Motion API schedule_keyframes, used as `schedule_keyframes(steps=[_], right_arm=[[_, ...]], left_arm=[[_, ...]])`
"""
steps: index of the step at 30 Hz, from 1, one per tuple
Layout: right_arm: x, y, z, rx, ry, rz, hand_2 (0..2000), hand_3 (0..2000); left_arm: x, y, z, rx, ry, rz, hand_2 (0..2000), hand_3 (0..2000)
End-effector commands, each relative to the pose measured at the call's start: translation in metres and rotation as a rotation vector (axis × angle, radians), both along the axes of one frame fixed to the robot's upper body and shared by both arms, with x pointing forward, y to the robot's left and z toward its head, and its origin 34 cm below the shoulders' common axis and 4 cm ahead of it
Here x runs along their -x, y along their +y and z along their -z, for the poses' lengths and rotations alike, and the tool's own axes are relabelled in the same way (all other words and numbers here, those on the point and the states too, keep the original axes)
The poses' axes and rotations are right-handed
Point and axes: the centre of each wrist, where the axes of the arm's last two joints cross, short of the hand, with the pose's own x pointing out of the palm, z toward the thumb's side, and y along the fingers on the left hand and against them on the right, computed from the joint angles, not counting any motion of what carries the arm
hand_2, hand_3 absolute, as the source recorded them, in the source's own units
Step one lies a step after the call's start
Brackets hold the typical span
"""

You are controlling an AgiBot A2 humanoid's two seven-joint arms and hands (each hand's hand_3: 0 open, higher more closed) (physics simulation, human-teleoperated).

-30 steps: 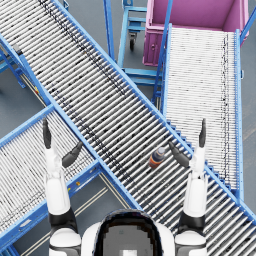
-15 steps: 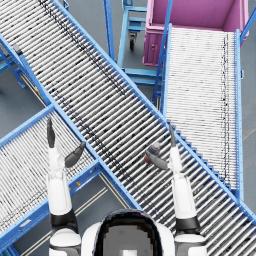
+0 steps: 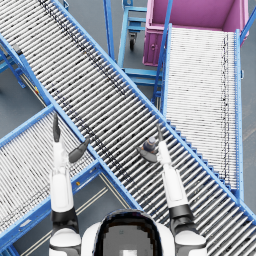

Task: Pick up the oil and place it on the left assembly line, put the cola on the right, and keep Sprite still

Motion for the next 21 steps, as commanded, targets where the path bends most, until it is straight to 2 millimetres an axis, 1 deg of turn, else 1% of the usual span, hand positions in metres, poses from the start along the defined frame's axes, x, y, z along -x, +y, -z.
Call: schedule_keyframes(steps=[1,4,6,9,10,11,14,15,16,17,18,19,20,21], right_arm=[[-0.012,0.008,0.015,0.018,0.075,-0.009,0,0],[-0.016,0.013,0.032,0.038,0.149,-0.018,0,0],[-0.025,0.016,0.036,0.041,0.181,-0.013,0,0],[-0.037,0.031,0.042,0.074,0.233,-0.033,0,0],[-0.039,0.031,0.042,0.075,0.235,-0.021,1361,327],[-0.040,0.031,0.042,0.077,0.235,-0.020,2000,653],[-0.043,0.029,0.040,0.086,0.218,0.041,2000,1633],[-0.042,0.029,0.036,0.078,0.198,0.035,2000,1960],[-0.041,0.029,0.027,0.061,0.156,0.031,2000,2000],[-0.038,0.030,0.010,0.030,0.088,-0.003,2000,2000],[-0.036,0.029,-0.008,-0.001,0.026,-0.026,2000,2000],[-0.037,0.026,-0.029,-0.036,-0.045,-0.019,2000,2000],[-0.037,0.023,-0.046,-0.063,-0.105,-0.013,2000,2000],[-0.037,0.020,-0.059,-0.081,-0.152,-0.028,2000,2000]], left_arm=[[-0.006,-0.004,0.001,-0.004,0.012,0.016,0,0],[-0.009,-0.007,0.005,-0.004,0.031,0.027,0,0],[-0.010,-0.008,0.007,-0.003,0.039,0.030,0,0],[-0.011,-0.008,0.008,0.001,0.044,0.030,0,0],[-0.011,-0.008,0.008,0.002,0.044,0.030,0,0],[-0.011,-0.006,0.009,0.006,0.047,0.022,0,0],[-0.009,-0.005,0.008,0.010,0.040,0.018,0,0],[-0.009,-0.004,0.007,0.013,0.036,0.014,0,0],[-0.009,-0.004,0.007,0.014,0.036,0.014,0,0],[-0.009,-0.006,0.012,0.013,0.055,0.019,0,0],[-0.009,-0.005,0.008,0.014,0.040,0.017,0,0],[-0.009,-0.006,0.009,0.014,0.043,0.021,0,0],[-0.009,-0.007,0.011,0.013,0.050,0.024,0,0],[-0.008,-0.007,0.012,0.014,0.052,0.024,0,0]])
